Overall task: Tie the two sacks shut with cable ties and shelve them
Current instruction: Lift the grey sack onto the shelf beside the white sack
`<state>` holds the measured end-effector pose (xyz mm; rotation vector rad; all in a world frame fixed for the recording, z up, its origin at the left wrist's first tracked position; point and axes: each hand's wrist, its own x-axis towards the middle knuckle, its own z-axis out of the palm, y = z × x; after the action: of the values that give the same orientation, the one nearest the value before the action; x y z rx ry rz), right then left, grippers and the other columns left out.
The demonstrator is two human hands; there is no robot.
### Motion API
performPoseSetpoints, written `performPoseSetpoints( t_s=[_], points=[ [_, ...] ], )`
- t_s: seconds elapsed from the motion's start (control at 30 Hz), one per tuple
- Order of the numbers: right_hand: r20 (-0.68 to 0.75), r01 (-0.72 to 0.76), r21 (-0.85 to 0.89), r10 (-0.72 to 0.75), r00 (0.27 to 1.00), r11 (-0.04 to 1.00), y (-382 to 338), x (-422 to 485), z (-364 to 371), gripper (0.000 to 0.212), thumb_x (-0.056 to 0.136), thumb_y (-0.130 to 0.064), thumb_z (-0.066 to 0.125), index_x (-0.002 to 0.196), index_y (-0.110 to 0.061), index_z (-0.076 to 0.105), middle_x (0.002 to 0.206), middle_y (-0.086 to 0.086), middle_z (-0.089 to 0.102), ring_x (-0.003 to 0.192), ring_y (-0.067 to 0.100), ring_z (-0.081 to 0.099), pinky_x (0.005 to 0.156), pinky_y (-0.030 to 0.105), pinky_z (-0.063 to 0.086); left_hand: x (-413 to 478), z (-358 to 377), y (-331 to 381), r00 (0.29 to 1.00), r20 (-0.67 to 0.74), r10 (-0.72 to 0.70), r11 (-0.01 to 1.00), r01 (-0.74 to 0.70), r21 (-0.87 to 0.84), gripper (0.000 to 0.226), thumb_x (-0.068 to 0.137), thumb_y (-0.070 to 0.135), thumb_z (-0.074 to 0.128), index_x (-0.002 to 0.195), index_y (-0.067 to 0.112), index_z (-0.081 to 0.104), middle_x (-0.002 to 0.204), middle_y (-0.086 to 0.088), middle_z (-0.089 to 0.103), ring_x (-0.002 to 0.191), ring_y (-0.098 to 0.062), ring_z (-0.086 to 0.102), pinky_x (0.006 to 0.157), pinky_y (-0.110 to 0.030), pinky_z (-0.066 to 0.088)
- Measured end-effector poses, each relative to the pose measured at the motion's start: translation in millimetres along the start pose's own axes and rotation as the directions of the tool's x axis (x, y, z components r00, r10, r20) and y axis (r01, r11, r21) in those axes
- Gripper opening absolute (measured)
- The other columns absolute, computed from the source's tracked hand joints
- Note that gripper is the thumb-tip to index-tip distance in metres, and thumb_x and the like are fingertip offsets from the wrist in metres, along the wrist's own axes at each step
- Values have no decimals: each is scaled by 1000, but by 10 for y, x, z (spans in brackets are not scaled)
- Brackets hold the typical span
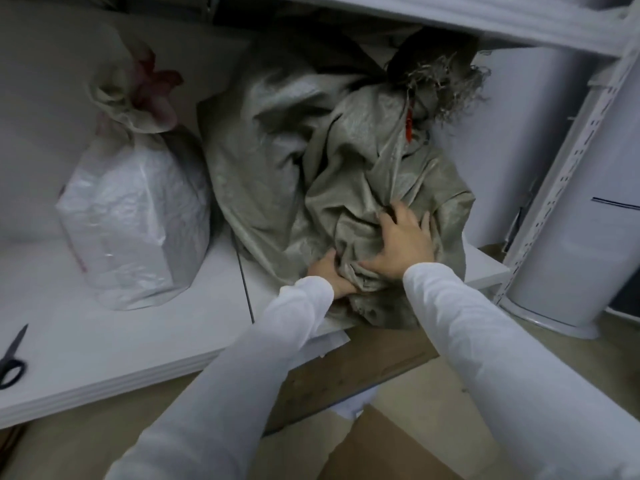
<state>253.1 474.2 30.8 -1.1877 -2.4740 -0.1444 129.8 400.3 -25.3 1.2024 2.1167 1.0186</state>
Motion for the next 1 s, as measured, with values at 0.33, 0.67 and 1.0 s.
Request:
performPoseSetpoints(
  t_s=[0.33,0.67,1.0],
  points=[
    [-76,-78,-218,62,995,973,-135,-114,313,84,63,-23,81,133,-20,35,157,15,10,144,32,13,84,46,46,86,-995,-82,776,-600,-194,981,148,-125,154,44,52,90,146,33,-24,156,-17,-19,144,-42,7,115,-52,21],
    [-282,-111,-179,57,958,978,-221,-147,631,72,52,-13,79,119,-14,53,150,19,33,137,33,32,78,45,45,667,-866,-63,905,-371,-207,971,144,-189,155,37,65,85,148,34,-18,157,-18,-7,146,-34,6,119,-46,16],
    [-137,-100,-185,75,988,978,20,385,635,58,86,-19,60,138,-17,35,162,12,-3,150,23,1,107,46,30,979,-395,214,1000,-4,-11,957,9,-289,134,37,61,85,148,44,13,142,4,47,123,-23,52,98,-41,49]
  ],
)
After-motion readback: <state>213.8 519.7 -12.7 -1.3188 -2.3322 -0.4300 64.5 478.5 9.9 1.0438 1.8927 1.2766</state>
